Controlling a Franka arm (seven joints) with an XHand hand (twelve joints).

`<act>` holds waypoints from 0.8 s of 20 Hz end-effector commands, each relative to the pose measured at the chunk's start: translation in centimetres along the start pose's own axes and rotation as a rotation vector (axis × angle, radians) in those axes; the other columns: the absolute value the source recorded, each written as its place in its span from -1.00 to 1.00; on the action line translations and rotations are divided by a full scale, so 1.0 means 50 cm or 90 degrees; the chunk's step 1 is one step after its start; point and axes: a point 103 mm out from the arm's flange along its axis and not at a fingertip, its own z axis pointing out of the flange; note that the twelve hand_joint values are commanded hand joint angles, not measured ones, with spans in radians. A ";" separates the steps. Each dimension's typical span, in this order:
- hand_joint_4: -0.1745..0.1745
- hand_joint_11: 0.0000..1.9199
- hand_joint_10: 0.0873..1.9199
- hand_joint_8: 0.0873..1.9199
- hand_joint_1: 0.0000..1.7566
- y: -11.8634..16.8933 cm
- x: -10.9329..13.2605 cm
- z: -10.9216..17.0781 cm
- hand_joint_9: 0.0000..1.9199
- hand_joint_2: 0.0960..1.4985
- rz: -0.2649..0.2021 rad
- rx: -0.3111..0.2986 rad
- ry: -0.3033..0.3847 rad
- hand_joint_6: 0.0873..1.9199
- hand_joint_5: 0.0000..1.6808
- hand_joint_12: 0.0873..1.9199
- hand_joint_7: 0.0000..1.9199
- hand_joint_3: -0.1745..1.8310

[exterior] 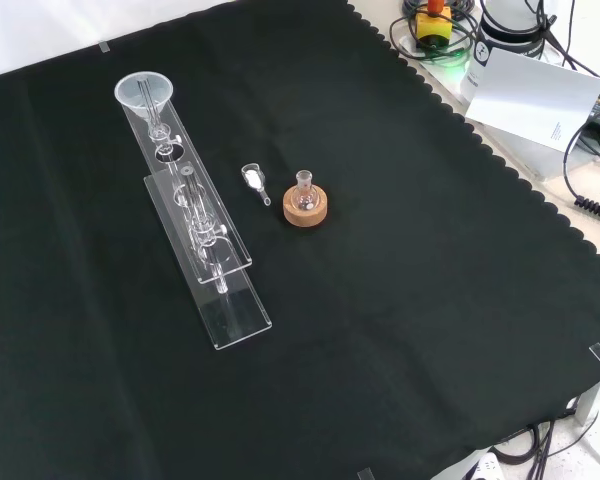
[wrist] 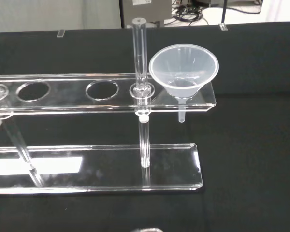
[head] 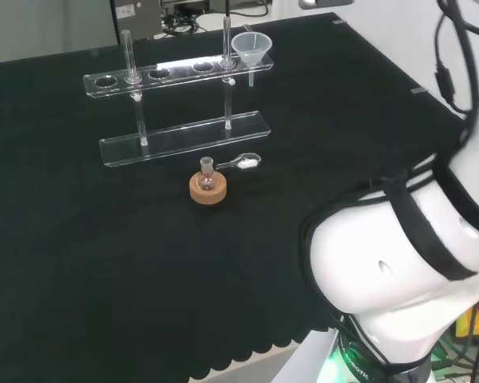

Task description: Pick up the funnel from the transparent funnel stand.

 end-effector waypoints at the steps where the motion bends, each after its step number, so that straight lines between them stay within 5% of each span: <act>1: -0.16 -0.95 -0.30 -0.40 -0.55 0.162 -0.084 0.044 -0.72 0.27 -0.006 0.021 0.013 -1.00 -0.71 0.46 -0.94 -0.54; 16: -0.18 -0.96 -0.29 -0.35 -0.32 0.264 -0.105 0.140 -0.69 0.02 0.006 0.129 -0.013 -1.00 -0.73 0.48 -0.96 -0.51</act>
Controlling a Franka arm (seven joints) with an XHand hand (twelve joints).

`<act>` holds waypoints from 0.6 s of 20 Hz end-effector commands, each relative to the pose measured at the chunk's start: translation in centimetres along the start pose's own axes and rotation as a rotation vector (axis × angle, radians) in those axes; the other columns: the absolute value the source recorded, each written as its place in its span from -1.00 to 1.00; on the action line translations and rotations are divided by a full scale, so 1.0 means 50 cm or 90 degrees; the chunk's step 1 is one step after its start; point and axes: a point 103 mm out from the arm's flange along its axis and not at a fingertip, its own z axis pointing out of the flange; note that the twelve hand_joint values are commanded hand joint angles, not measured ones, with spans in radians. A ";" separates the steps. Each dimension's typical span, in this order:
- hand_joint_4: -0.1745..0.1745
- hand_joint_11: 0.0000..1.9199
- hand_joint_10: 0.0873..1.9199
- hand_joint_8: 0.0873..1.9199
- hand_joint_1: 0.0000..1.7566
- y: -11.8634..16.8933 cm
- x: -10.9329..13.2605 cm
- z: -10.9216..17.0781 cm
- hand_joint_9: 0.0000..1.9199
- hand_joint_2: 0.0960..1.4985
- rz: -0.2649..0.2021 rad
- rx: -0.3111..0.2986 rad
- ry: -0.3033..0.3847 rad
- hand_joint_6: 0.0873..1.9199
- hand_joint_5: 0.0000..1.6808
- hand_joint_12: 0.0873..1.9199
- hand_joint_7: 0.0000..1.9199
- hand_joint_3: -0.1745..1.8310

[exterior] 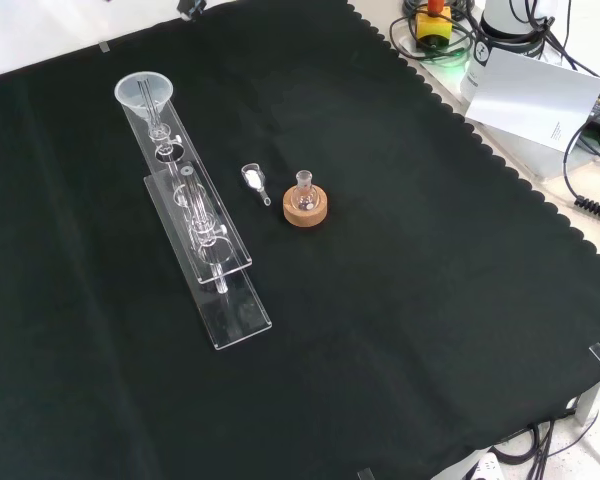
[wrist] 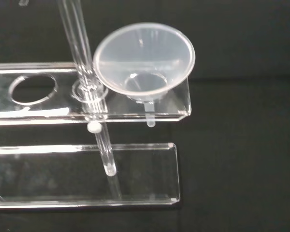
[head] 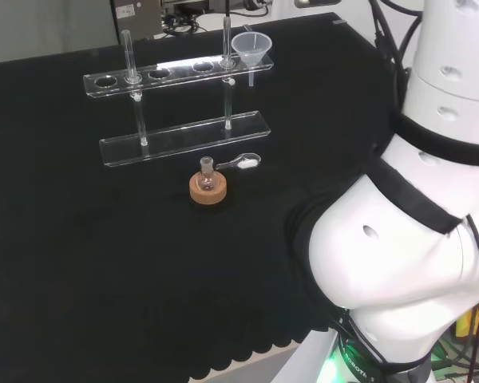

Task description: Pick up the funnel from the transparent funnel stand.

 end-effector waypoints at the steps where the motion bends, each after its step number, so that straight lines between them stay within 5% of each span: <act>1: -0.18 -0.96 -0.29 -0.34 -0.31 0.041 -0.019 0.043 -0.68 0.00 0.004 0.060 -0.009 -1.00 -0.72 0.48 -0.95 -0.50; 12: -0.22 -0.93 -0.30 -0.33 -0.24 0.090 -0.033 0.085 -0.66 -0.15 -0.006 0.121 -0.016 -1.00 -0.73 0.48 -0.95 -0.39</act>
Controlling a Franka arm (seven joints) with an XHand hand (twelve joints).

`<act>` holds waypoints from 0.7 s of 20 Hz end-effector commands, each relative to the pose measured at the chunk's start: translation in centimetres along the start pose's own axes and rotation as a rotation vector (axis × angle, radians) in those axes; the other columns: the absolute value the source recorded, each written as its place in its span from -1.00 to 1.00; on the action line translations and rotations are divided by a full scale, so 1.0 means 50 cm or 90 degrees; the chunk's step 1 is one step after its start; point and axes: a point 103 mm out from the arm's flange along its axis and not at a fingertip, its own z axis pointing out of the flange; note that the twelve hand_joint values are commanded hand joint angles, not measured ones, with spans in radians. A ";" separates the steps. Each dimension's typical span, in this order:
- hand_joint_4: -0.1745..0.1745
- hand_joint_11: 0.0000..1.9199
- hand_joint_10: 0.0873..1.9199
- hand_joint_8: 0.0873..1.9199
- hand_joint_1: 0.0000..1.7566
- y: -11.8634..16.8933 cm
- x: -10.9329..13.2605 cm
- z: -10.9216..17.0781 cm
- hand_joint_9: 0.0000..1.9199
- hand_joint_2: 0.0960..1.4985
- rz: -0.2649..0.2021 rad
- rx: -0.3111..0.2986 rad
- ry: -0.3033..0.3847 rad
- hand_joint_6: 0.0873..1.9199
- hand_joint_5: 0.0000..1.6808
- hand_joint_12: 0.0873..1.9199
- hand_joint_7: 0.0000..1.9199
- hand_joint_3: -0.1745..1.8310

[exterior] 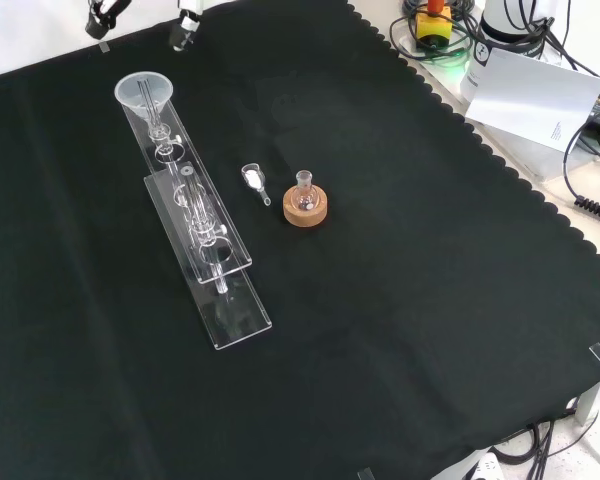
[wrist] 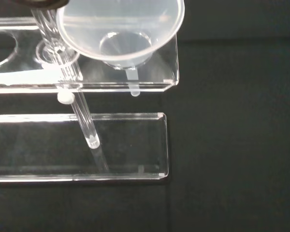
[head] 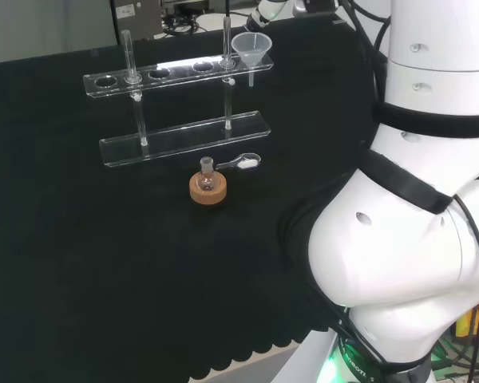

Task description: Pick up the funnel from the transparent funnel stand.

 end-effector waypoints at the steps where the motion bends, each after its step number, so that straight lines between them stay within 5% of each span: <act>1: -0.21 -0.93 -0.29 -0.33 -0.24 0.023 -0.011 0.023 -0.66 -0.16 -0.003 0.047 -0.009 -1.00 -0.74 0.48 -0.96 -0.37; 14: -0.23 -0.92 -0.25 -0.47 -0.26 0.057 -0.013 0.065 -0.76 -0.30 -0.027 0.080 -0.050 -1.00 -0.96 0.49 -1.00 -0.30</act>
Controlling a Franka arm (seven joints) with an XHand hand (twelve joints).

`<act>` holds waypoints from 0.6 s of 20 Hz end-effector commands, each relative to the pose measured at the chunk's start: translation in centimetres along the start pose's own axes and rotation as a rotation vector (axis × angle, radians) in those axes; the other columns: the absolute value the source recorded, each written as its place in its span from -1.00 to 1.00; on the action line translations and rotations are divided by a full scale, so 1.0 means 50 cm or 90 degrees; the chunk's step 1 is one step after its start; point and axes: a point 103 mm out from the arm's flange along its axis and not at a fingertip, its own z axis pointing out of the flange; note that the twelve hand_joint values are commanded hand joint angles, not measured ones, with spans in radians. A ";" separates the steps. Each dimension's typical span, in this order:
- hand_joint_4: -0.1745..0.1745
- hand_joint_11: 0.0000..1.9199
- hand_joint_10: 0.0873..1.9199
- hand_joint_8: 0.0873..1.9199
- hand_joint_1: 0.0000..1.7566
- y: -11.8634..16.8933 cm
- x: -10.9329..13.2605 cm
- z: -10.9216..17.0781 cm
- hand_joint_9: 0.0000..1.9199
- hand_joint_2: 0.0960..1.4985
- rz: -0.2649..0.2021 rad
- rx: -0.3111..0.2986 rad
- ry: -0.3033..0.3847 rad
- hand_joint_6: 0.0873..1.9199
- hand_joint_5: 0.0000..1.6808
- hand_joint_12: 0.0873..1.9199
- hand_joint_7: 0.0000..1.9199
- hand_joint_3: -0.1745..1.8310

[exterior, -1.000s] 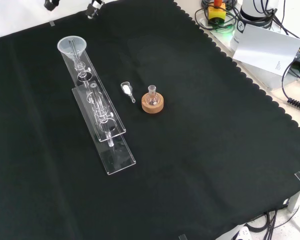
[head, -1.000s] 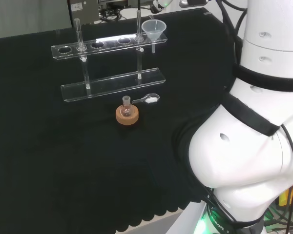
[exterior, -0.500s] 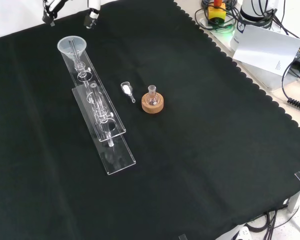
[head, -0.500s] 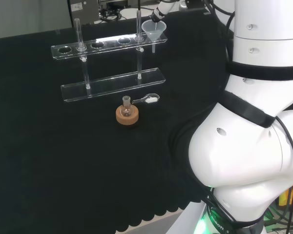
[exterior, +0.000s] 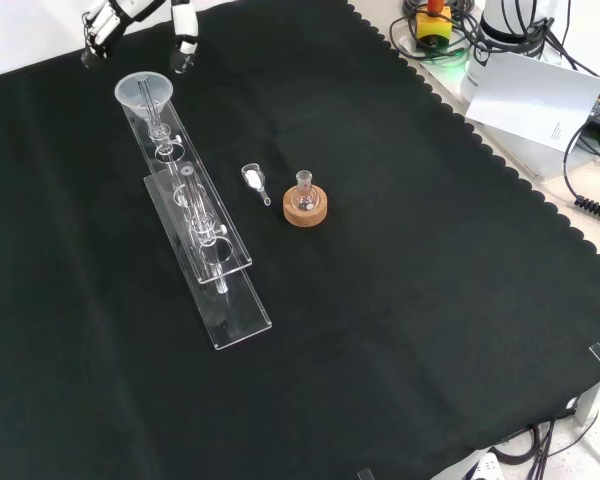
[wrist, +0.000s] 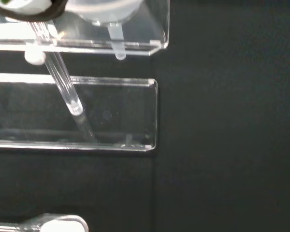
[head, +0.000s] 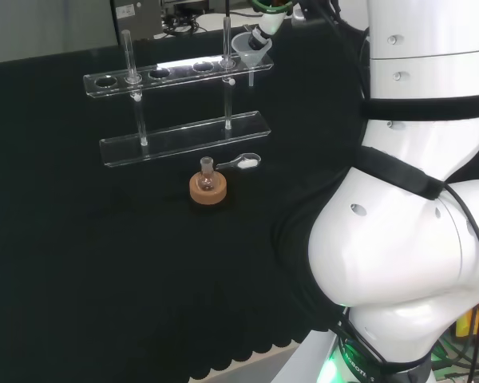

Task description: Pick up the funnel from the transparent funnel stand.

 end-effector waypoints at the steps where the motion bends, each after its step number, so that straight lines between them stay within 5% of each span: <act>1: -0.23 -0.91 -0.25 -0.48 -0.27 0.001 0.005 0.016 -0.76 -0.30 -0.013 0.007 -0.020 -1.00 -0.96 0.49 -1.00 -0.30; 12: -0.25 -0.90 -0.24 -0.57 -0.32 0.003 0.027 0.033 -0.80 -0.32 -0.034 -0.004 -0.053 -1.00 -0.97 0.48 -1.00 -0.36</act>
